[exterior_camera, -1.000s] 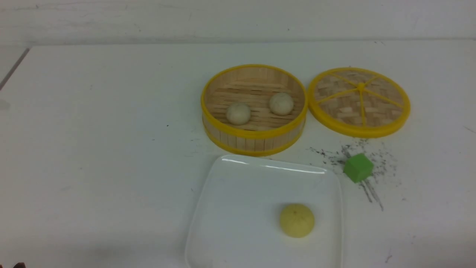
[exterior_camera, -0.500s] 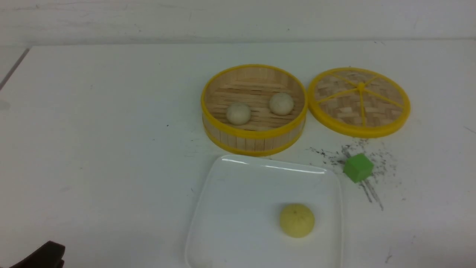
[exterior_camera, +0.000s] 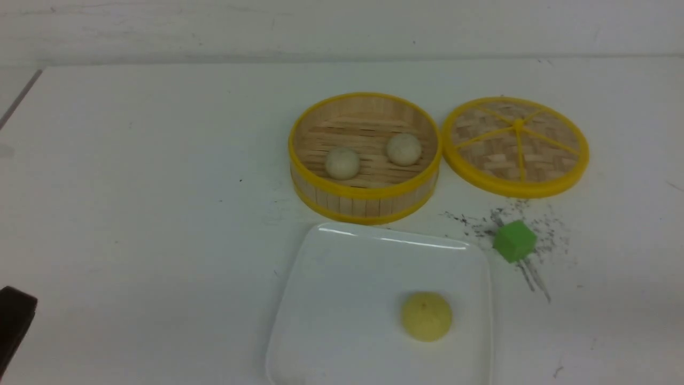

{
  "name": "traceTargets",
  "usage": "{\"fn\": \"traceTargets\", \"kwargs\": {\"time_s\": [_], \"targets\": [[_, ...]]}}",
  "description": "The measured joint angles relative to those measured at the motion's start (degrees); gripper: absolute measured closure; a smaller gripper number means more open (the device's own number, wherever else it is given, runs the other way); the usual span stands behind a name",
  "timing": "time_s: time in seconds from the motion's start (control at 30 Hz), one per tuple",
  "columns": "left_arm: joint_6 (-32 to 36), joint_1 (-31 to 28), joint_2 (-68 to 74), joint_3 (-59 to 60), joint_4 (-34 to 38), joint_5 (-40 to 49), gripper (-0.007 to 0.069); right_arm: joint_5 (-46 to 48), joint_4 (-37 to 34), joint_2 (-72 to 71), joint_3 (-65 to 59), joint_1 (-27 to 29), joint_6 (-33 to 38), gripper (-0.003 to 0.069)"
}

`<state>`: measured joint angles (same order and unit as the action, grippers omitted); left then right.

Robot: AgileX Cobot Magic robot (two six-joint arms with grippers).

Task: Put the steamed buns into the plate on the white tablecloth.
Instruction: 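Reach toward a bun in the bamboo steamer with the right gripper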

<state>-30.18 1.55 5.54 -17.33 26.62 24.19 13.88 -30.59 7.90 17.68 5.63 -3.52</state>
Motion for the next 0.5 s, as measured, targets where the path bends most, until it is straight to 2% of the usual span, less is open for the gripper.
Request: {"fn": "traceTargets", "kwargs": {"time_s": [0.07, 0.13, 0.17, 0.23, 0.3, 0.4, 0.47, 0.5], "targets": [[4.4, 0.0, 7.9, -5.0, -2.1, 10.4, 0.0592, 6.9, 2.8, 7.6, 4.3, 0.0, 5.6, 0.0659], [9.4, 0.0, 15.9, -8.5, -3.5, 19.7, 0.062, 16.1, 4.5, 15.8, 7.7, 0.0, 7.7, 0.066], [9.9, 0.0, 16.7, -8.5, -3.5, 19.7, 0.0622, 17.1, 4.5, 16.7, 8.0, 0.0, 7.8, 0.066], [15.2, 0.0, 25.0, -11.7, -4.4, 28.1, 0.0622, 27.7, 5.0, 27.7, 10.5, 0.0, 8.1, 0.0658], [19.1, 0.0, 31.2, -13.8, -4.6, 31.9, 0.0622, 32.9, 4.2, 36.0, 12.1, 0.0, 8.5, 0.0657], [22.3, 0.0, 38.4, -16.2, -4.6, 34.3, 0.0622, 36.3, 0.5, 46.4, 15.0, 0.0, 11.6, 0.0655], [23.9, 0.0, 42.1, -17.4, -3.9, 34.6, 0.0622, 37.0, -4.7, 53.2, 17.5, -0.1, 16.9, 0.0651], [25.0, 0.0, 44.9, -18.4, -3.7, 34.5, 0.0622, 37.5, -10.7, 59.3, 21.3, -0.8, 24.0, 0.0643]]}}
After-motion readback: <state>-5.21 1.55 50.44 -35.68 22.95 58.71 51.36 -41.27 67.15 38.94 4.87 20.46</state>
